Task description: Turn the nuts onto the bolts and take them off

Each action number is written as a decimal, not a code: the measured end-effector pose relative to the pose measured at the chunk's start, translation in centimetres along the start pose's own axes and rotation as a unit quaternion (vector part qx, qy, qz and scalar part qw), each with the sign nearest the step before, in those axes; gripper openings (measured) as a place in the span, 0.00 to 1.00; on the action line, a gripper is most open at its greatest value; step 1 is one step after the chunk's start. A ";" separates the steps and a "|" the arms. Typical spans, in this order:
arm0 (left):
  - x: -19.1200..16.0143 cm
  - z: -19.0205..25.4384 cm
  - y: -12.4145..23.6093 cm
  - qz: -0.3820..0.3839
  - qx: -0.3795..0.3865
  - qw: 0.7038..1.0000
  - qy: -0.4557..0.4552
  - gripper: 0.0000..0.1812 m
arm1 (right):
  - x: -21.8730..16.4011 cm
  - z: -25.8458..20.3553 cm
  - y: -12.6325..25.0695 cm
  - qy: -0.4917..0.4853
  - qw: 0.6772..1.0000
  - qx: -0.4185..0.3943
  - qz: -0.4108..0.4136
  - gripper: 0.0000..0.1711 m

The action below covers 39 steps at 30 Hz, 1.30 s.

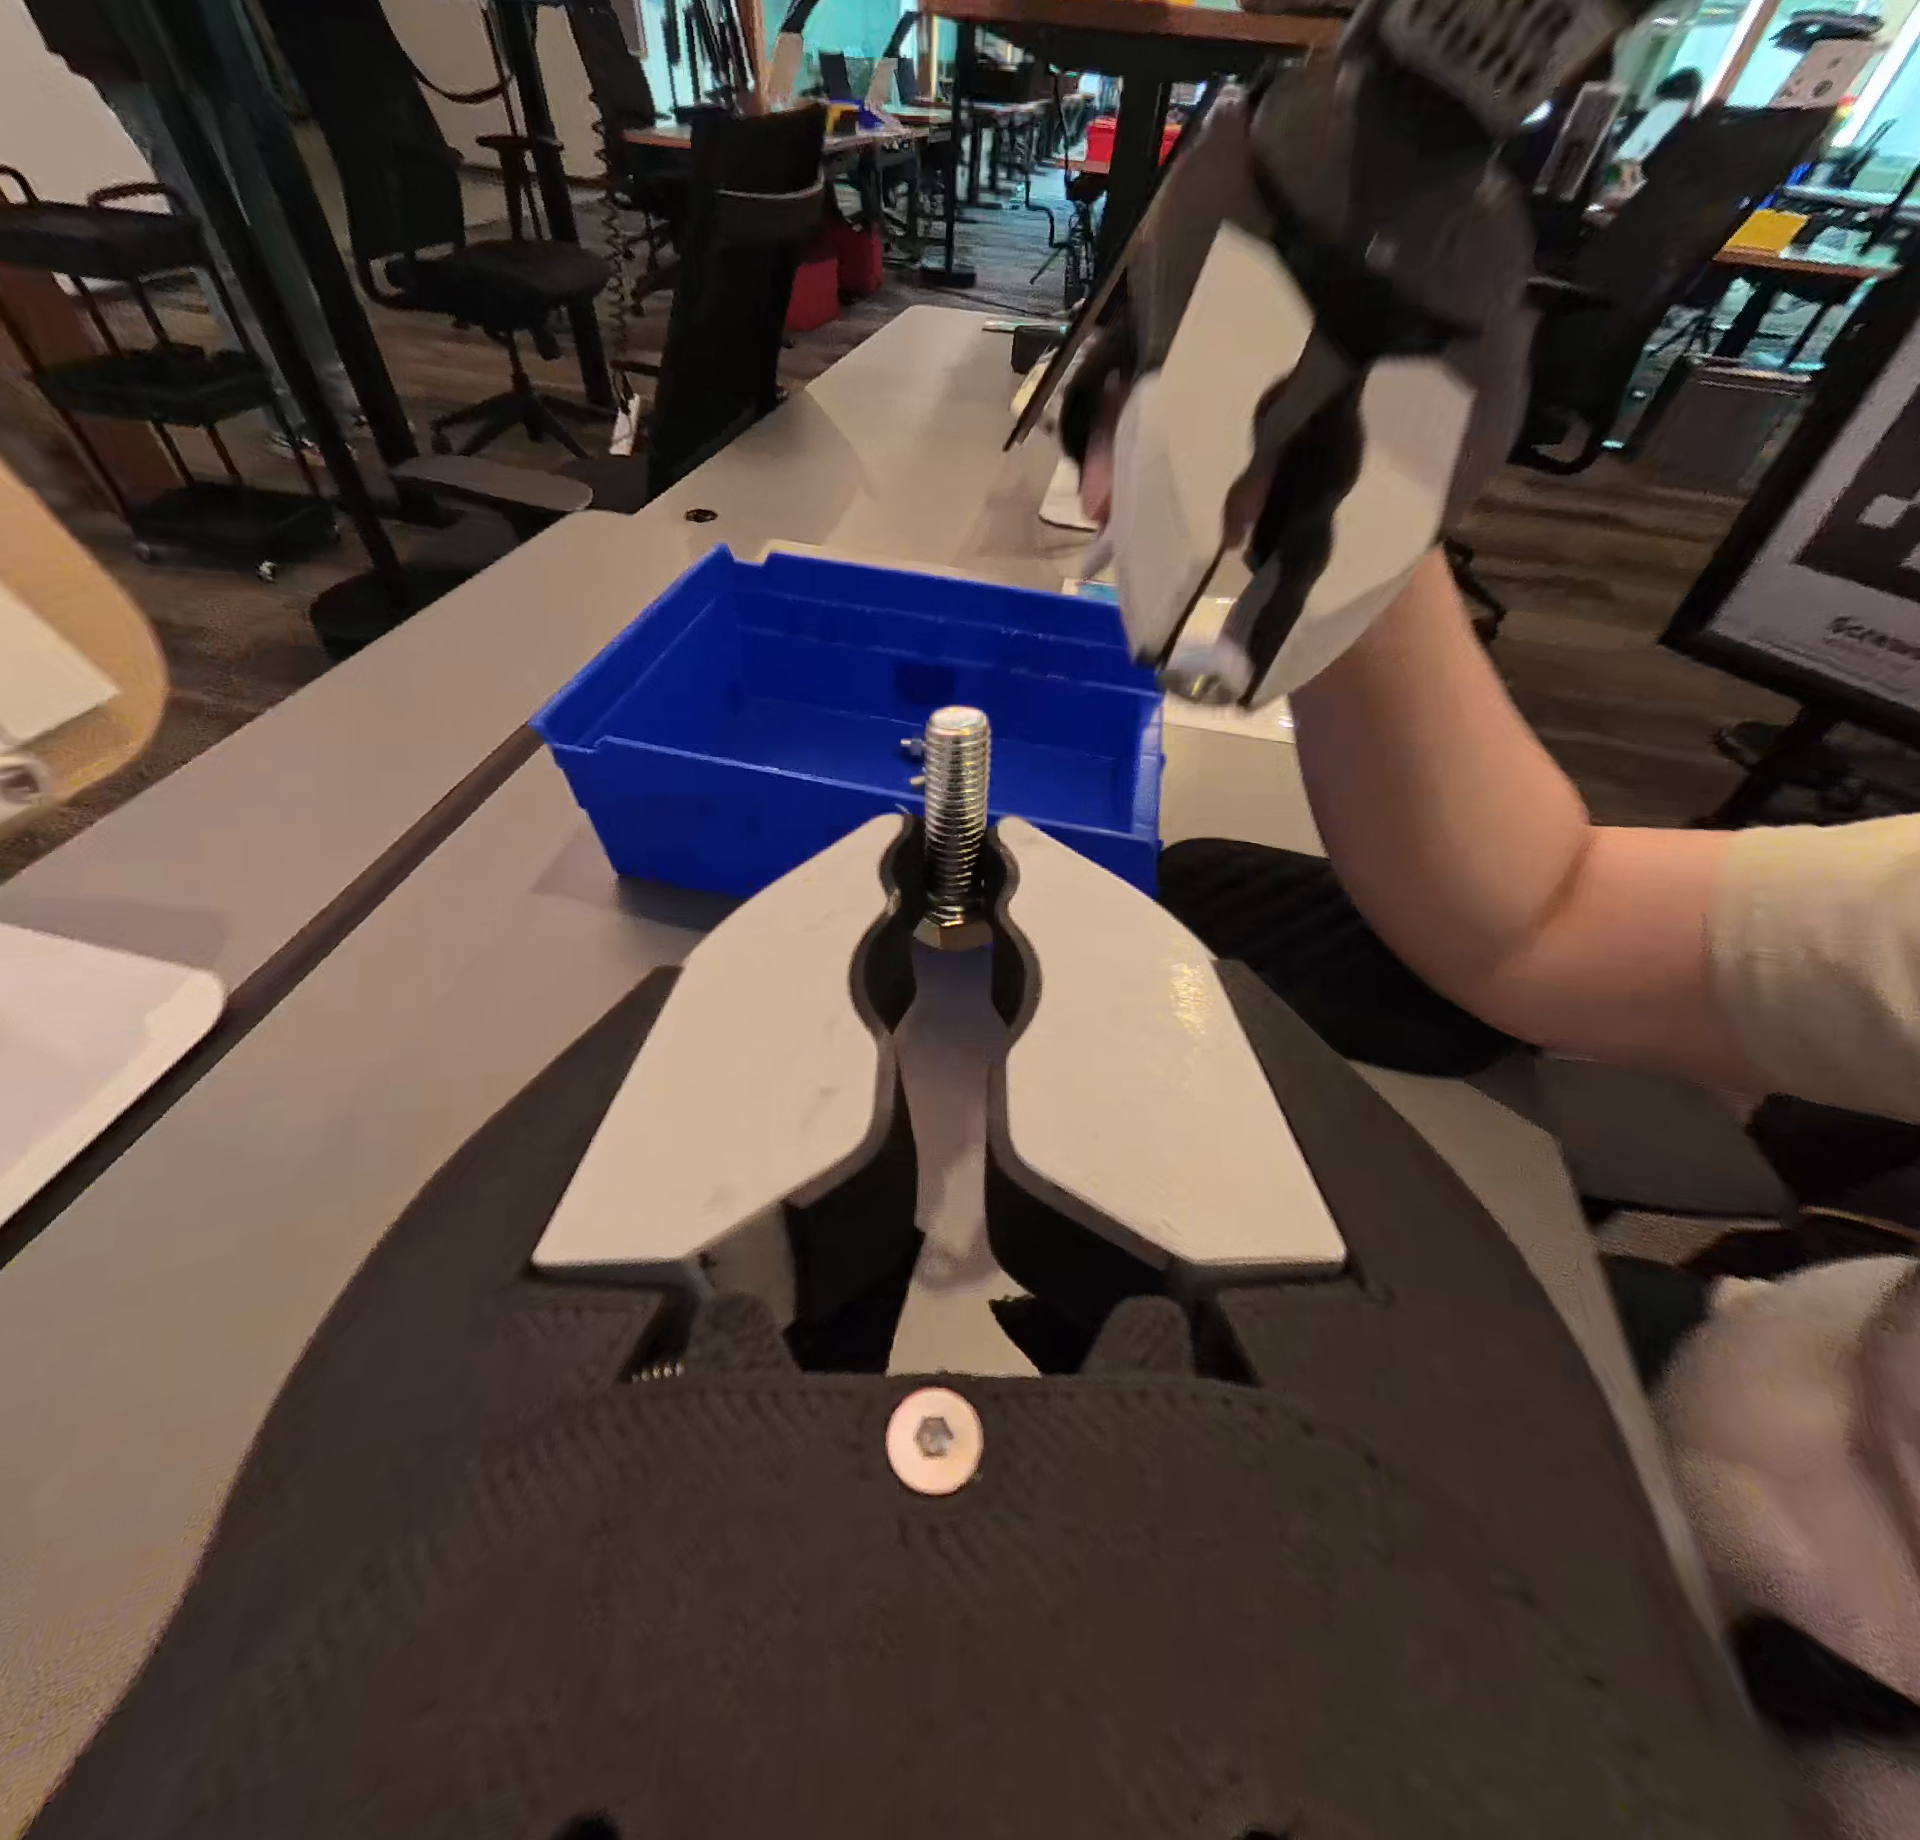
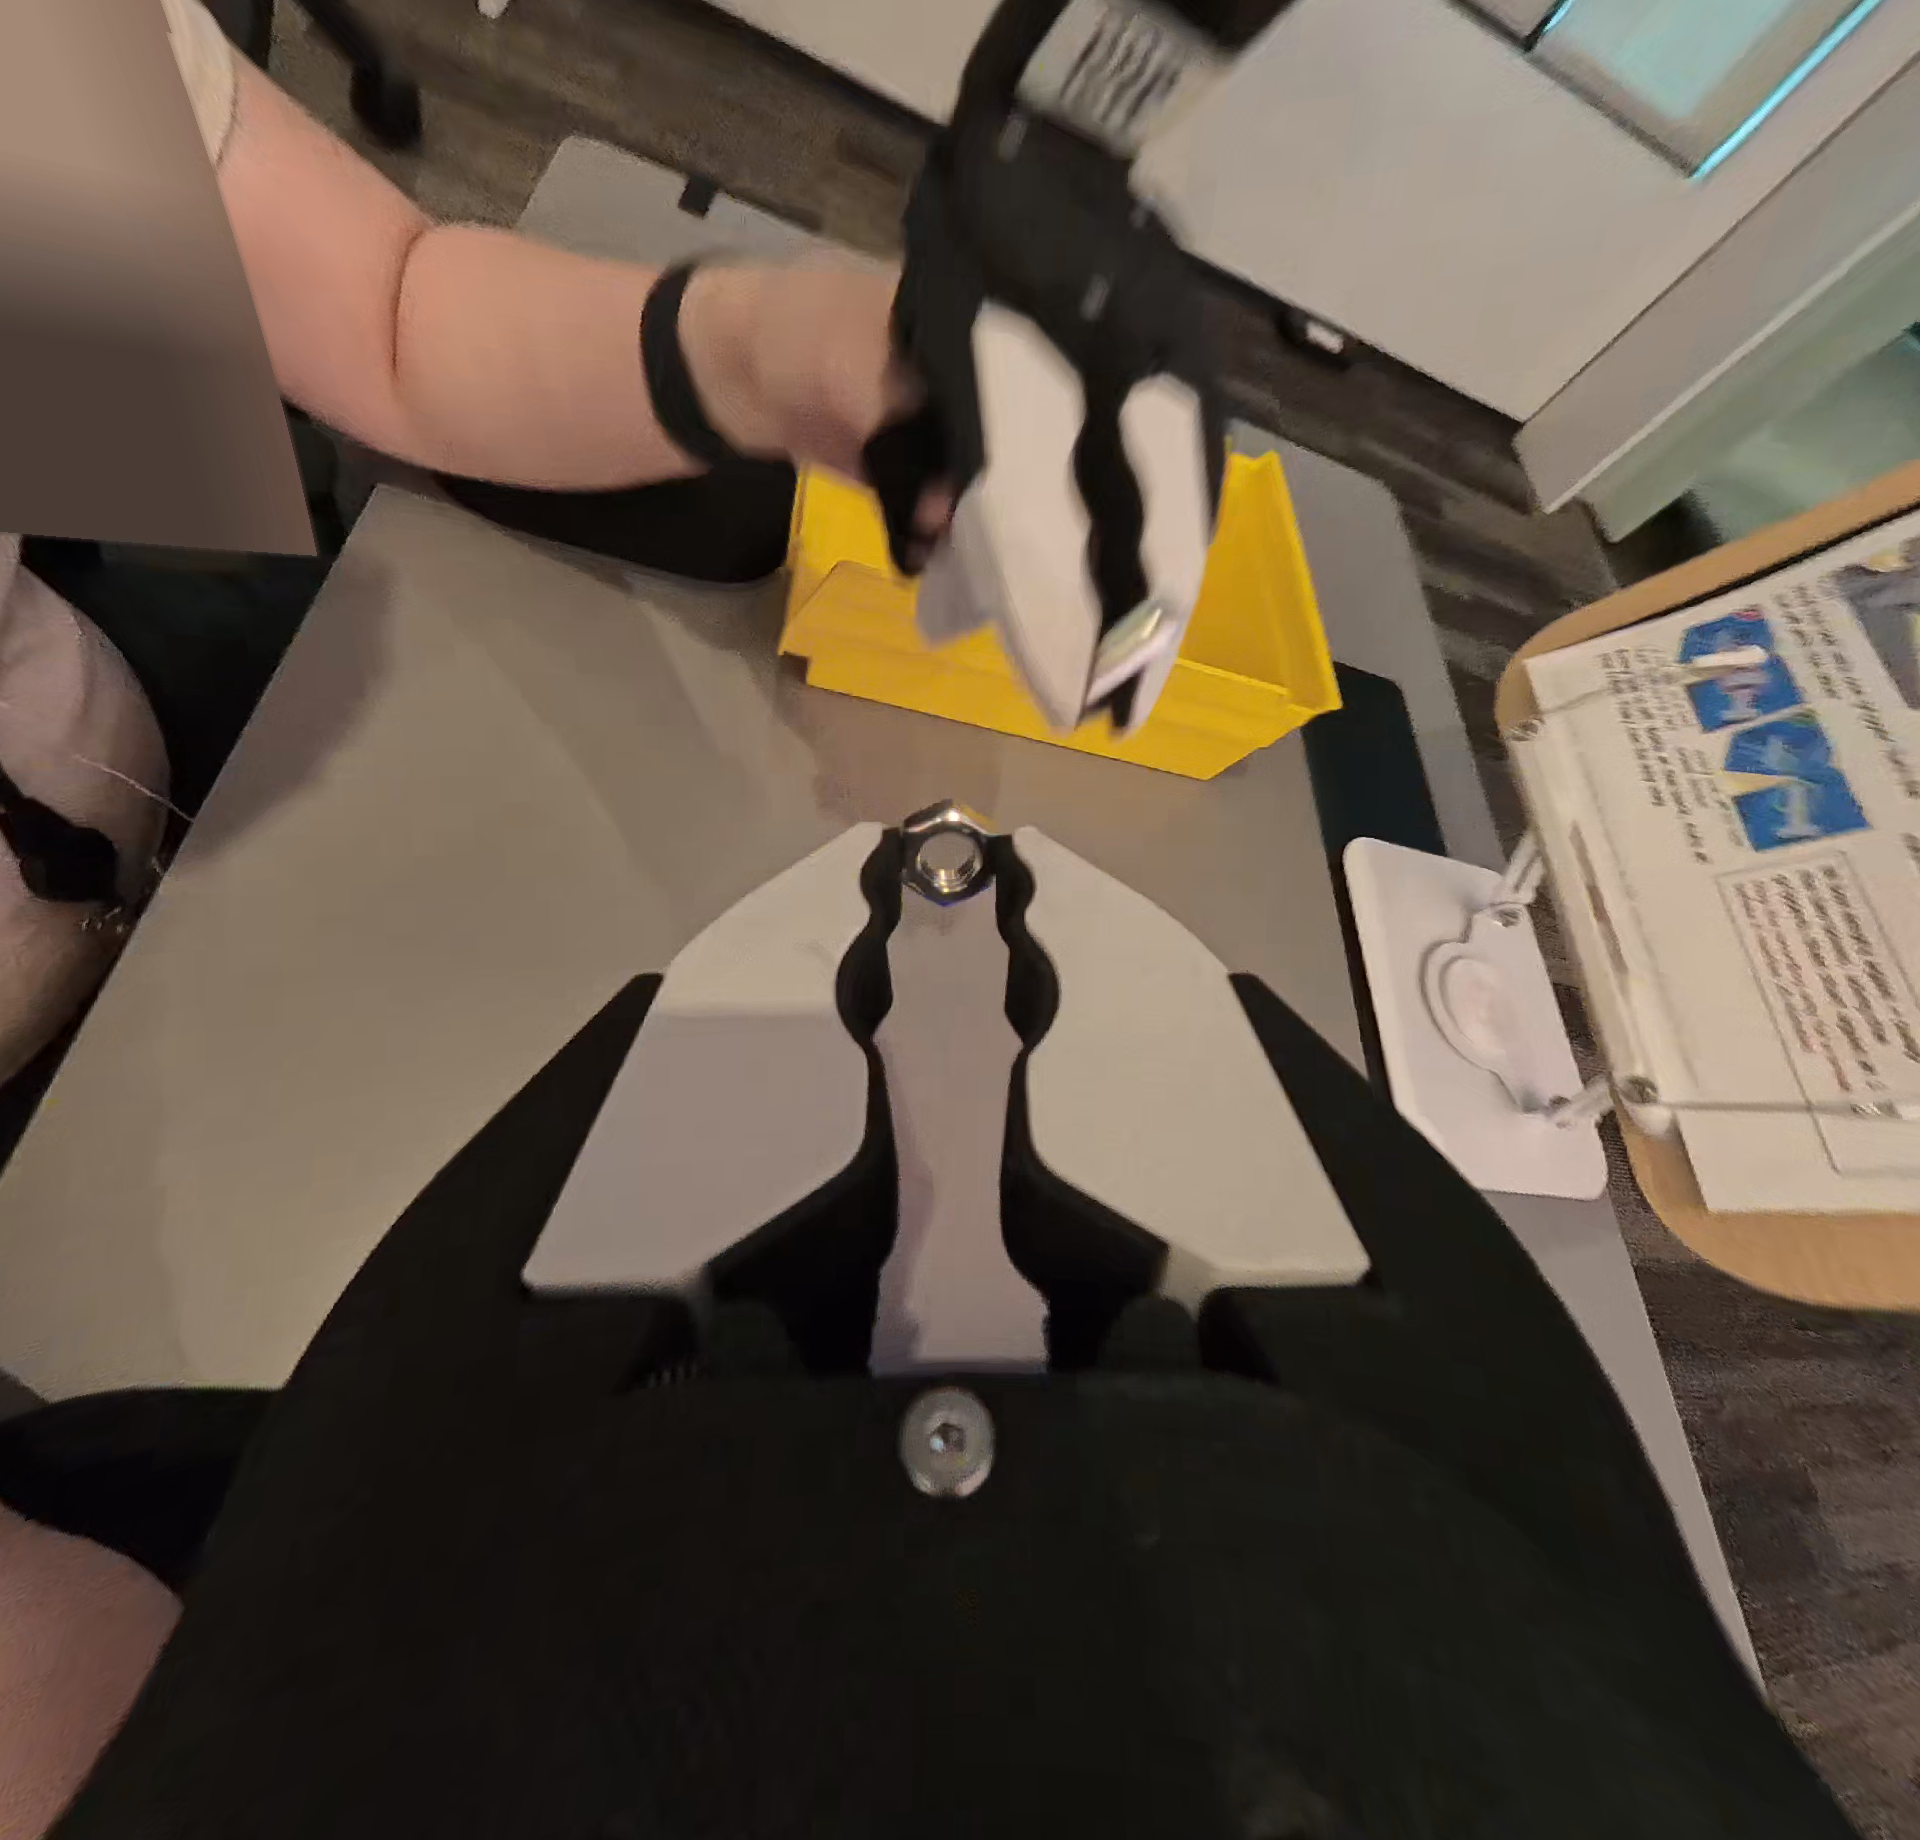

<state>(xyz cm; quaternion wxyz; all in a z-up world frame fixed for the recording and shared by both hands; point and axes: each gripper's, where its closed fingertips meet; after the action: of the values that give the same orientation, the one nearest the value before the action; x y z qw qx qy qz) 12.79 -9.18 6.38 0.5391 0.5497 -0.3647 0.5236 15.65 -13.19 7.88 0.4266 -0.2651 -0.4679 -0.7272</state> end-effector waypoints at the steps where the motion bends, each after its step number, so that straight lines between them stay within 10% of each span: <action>1: -1.3 0.2 -2.0 -0.001 0.007 1.000 -0.008 0.05 | -0.4 -0.2 0.7 0.000 1.000 -0.003 -0.002 0.11; 16: -9.9 -2.3 -7.7 -0.051 0.081 0.990 -0.103 0.05 | -10.2 0.0 -3.7 0.051 0.971 0.040 -0.232 0.11; 39: -10.2 2.4 -6.4 -0.180 -0.038 0.964 -0.192 0.05 | -8.0 -3.4 -3.6 0.153 0.963 0.094 -0.202 0.11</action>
<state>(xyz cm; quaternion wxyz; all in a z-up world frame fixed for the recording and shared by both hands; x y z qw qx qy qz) 17.48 -12.18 -4.51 0.5649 0.6756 -0.3758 0.2886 16.48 -12.61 -1.48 0.3602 -0.0091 -0.5074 -0.7827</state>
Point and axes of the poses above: each gripper's, where its closed fingertips meet, y back along the fingers, x out of its top, z = x × y across the jaws, and after that the axes turned 4 degrees about y, right-handed
